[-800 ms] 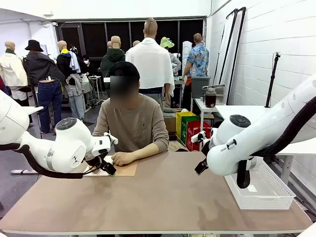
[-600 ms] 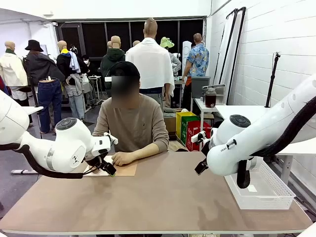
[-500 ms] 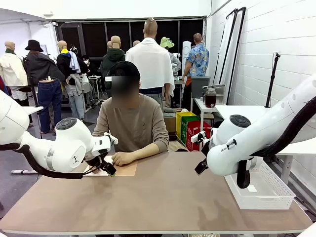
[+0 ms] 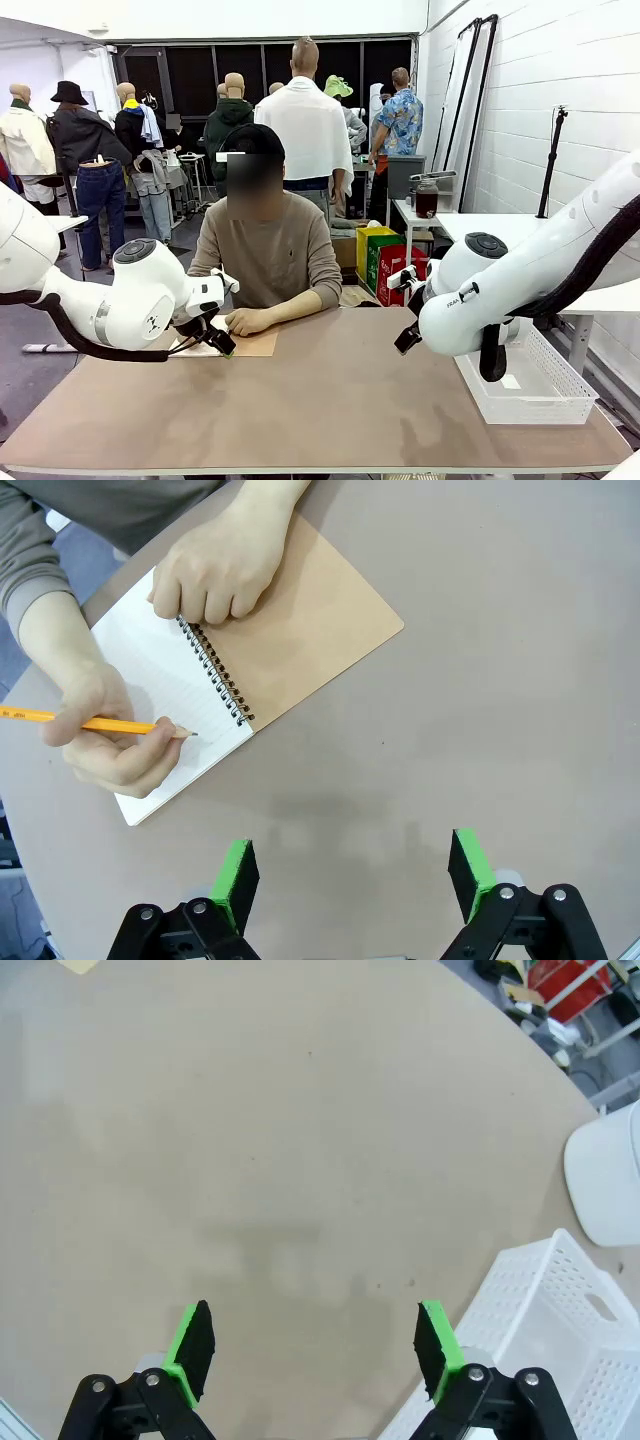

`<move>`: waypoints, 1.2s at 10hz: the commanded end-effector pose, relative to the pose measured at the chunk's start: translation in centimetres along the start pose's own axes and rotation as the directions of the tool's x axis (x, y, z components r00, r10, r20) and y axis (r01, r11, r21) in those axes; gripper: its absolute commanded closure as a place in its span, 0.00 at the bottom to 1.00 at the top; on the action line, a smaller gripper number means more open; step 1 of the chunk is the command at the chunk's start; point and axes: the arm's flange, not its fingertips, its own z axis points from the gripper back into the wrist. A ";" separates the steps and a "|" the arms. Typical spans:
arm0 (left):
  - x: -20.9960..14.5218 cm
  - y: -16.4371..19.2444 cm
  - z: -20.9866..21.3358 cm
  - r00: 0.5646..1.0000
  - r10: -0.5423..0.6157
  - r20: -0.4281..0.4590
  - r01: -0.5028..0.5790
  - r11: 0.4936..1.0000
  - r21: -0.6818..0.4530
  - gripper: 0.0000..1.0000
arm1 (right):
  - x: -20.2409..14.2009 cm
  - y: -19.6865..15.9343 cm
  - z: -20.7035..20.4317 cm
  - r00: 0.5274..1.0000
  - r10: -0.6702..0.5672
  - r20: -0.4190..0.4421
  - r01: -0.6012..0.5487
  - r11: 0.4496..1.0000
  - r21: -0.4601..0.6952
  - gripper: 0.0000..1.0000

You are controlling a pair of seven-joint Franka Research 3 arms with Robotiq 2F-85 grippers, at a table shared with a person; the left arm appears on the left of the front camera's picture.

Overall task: Sort the paper based on its condition.
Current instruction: If a person hands you a paper, place it in the Organizing basket , and if it's crumpled, put it in the Trash can.

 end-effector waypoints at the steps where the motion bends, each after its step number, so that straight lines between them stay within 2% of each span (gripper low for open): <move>1: 0.0 0.1 0.0 1.000 0.001 0.000 -0.001 1.000 0.000 0.00 | 0.0 0.0 0.0 1.000 0.000 0.000 0.000 1.000 0.000 0.00; 7: 0.2 0.2 0.6 1.000 0.016 0.001 -0.016 1.000 -0.001 0.00 | 0.7 -0.5 0.6 1.000 0.005 0.004 -0.005 1.000 0.004 0.00; 9: 1.0 0.1 3.2 1.000 0.011 -0.007 -0.011 1.000 -0.005 0.00 | 1.8 -0.9 3.4 1.000 -0.016 0.021 0.016 1.000 -0.006 0.00; 12: 2.8 0.0 7.3 1.000 -0.022 -0.011 0.022 1.000 0.009 0.00 | 3.3 -1.3 6.8 0.999 0.011 0.052 -0.012 1.000 0.019 0.00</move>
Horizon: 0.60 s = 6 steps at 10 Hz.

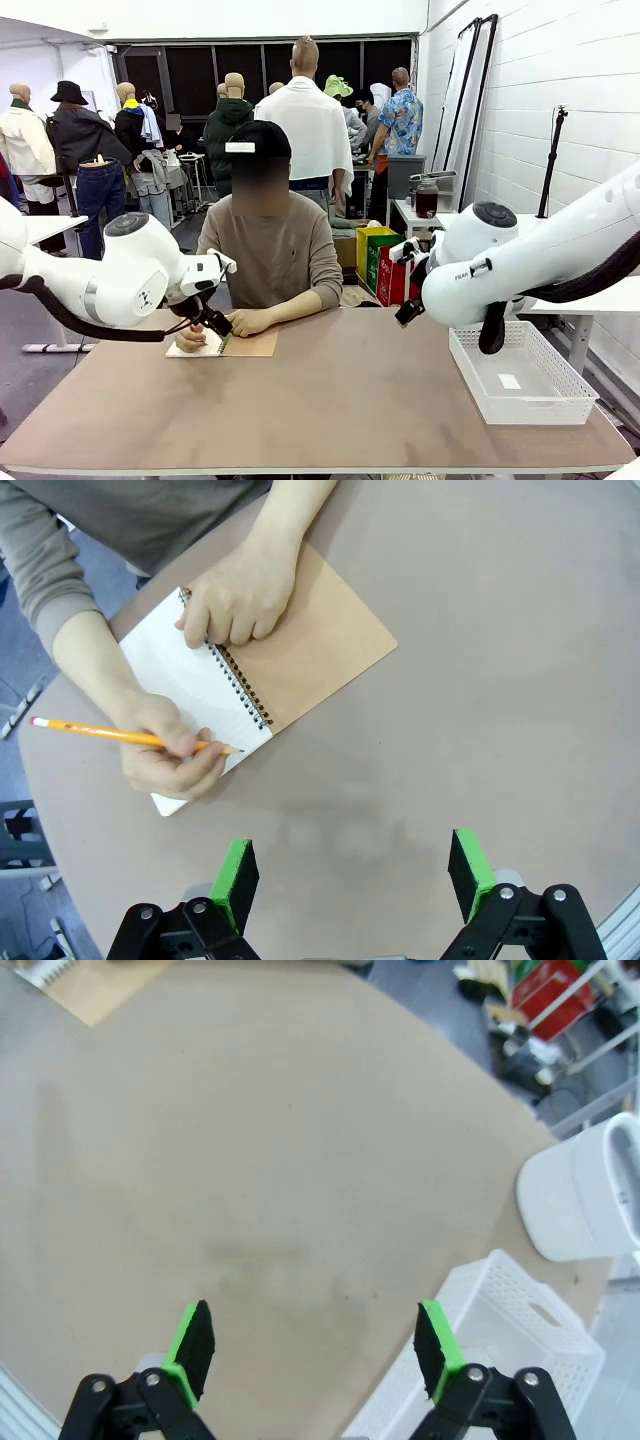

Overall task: Sort the paper based on its condition.
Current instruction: If a person hands you a paper, place it in the Organizing basket , and if it's crumpled, put it in the Trash can.

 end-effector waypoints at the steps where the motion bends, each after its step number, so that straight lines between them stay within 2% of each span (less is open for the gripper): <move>1: 1.2 -0.1 3.7 1.000 -0.009 -0.003 0.009 1.000 0.003 0.00 | 0.8 0.1 2.8 0.999 0.028 0.021 -0.029 0.998 0.063 0.00; 6: 2.0 0.1 9.7 0.997 0.009 0.073 -0.010 1.000 0.017 0.00 | 2.3 1.1 9.5 0.989 0.102 0.111 -0.105 0.994 0.024 0.00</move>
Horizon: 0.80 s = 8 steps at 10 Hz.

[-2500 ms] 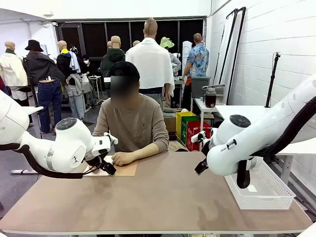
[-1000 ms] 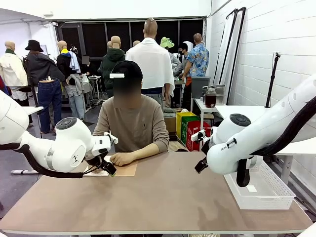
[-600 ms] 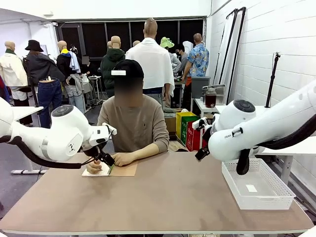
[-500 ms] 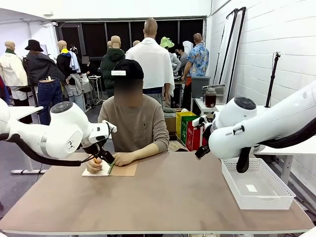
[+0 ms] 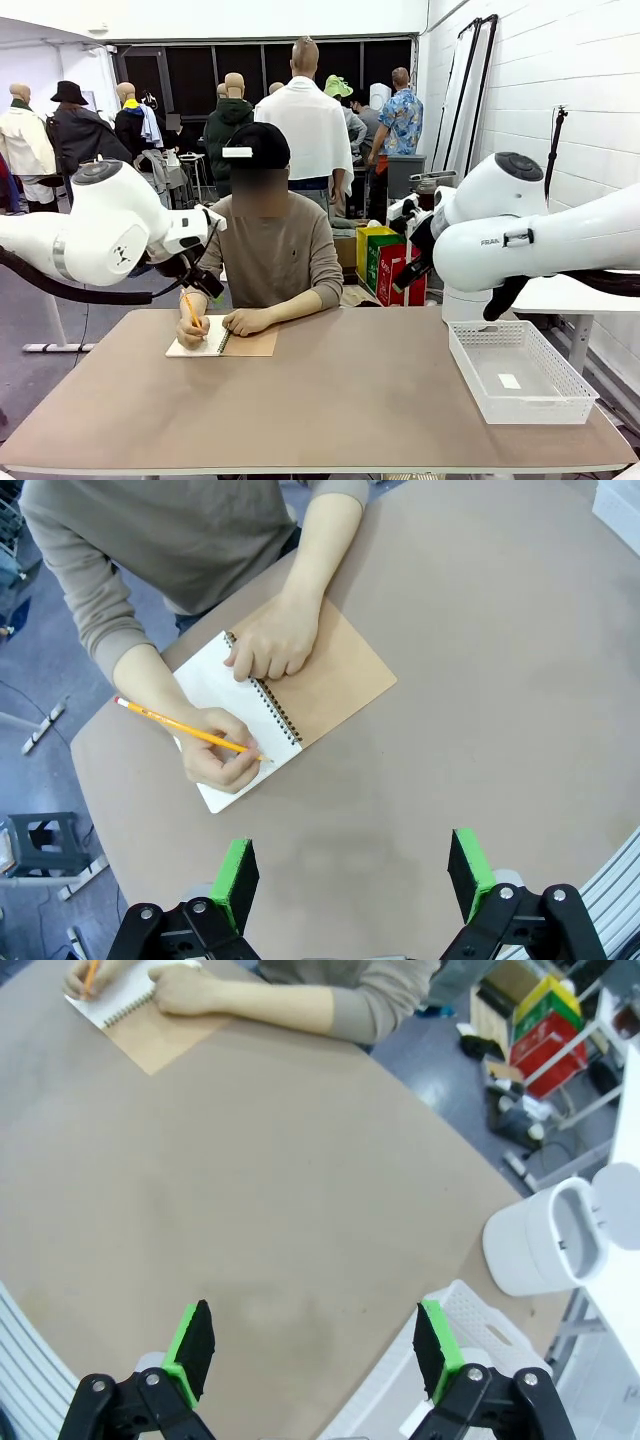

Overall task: Sort the paper based on its condition.
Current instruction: If a person hands you a paper, place it in the Organizing basket , and if it's crumpled, put it in the Trash can.

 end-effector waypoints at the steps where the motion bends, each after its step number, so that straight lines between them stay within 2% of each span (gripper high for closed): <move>1: 0.1 -0.3 1.7 1.000 0.005 0.013 -0.005 1.000 0.002 0.00 | -0.5 0.0 1.2 0.999 0.032 0.015 -0.032 0.999 0.016 0.00; 5: -0.5 0.1 2.7 0.999 -0.001 0.036 0.001 1.000 -0.006 0.00 | -0.6 -0.5 1.5 0.998 0.042 0.046 -0.045 0.997 0.066 0.00; 7: -1.7 1.2 3.9 0.988 -0.056 0.142 0.075 0.989 -0.130 0.00 | -1.3 -1.3 3.0 0.988 0.060 0.139 -0.081 0.984 0.156 0.00; 8: -2.0 1.6 4.0 0.984 -0.068 0.166 0.095 0.983 -0.157 0.00 | -1.5 -1.8 3.5 0.985 0.063 0.161 -0.090 0.982 0.165 0.00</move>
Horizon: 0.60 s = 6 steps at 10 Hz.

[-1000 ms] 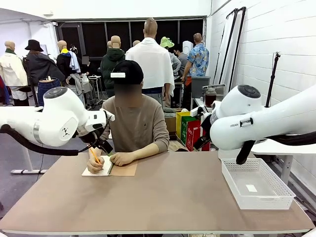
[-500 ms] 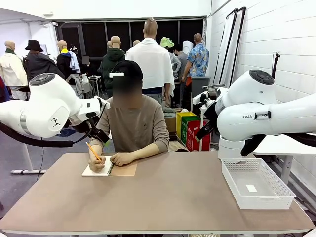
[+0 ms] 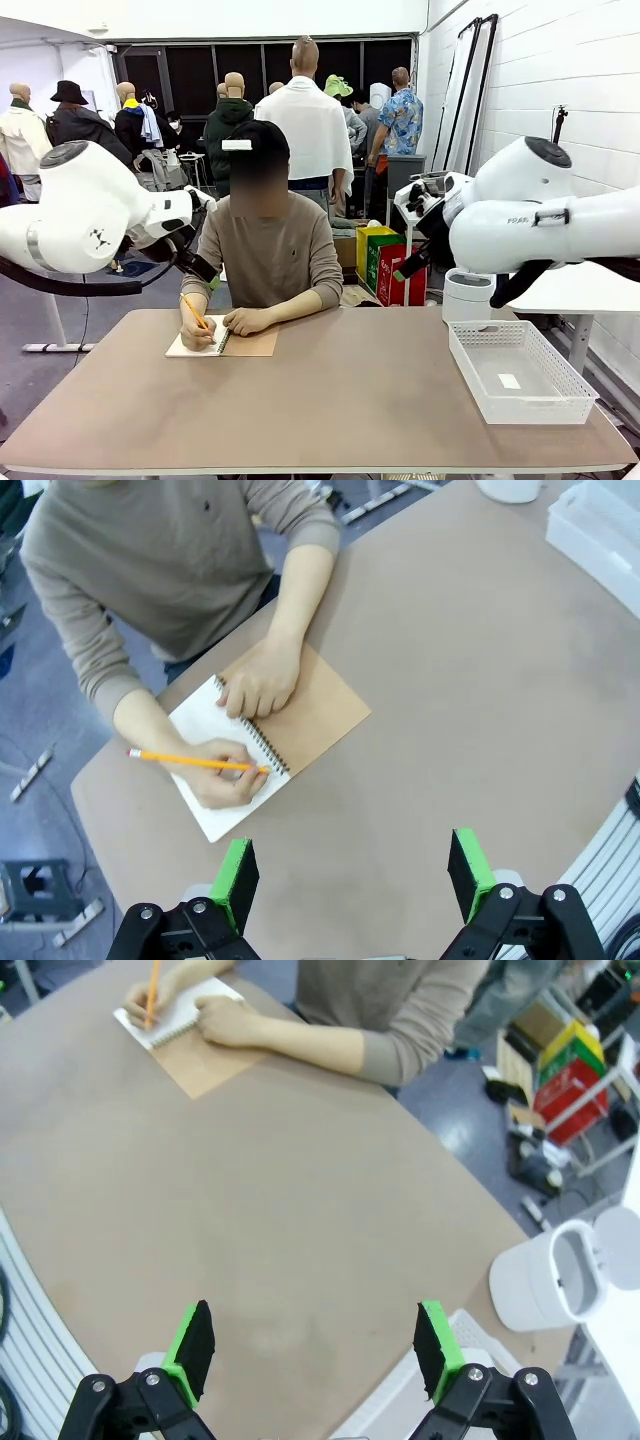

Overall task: Sort the paper based on its condition.
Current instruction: If a person hands you a paper, place it in the Organizing basket , and if it's crumpled, put it in the Trash can.

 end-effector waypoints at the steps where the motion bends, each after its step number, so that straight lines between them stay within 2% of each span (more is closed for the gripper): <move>1: -2.3 0.8 0.5 0.996 -0.043 0.072 0.050 0.993 -0.102 0.00 | -2.0 -1.1 1.3 0.996 0.025 0.085 -0.033 0.996 0.087 0.00; 4: -2.8 1.4 1.7 0.987 -0.065 0.150 0.084 0.989 -0.125 0.00 | -2.2 -1.6 2.7 0.984 0.041 0.173 -0.064 0.989 0.131 0.00; 6: -2.6 1.8 2.2 0.984 -0.044 0.172 0.063 0.992 -0.108 0.00 | -2.3 -2.2 3.0 0.980 0.026 0.198 -0.053 0.989 0.135 0.00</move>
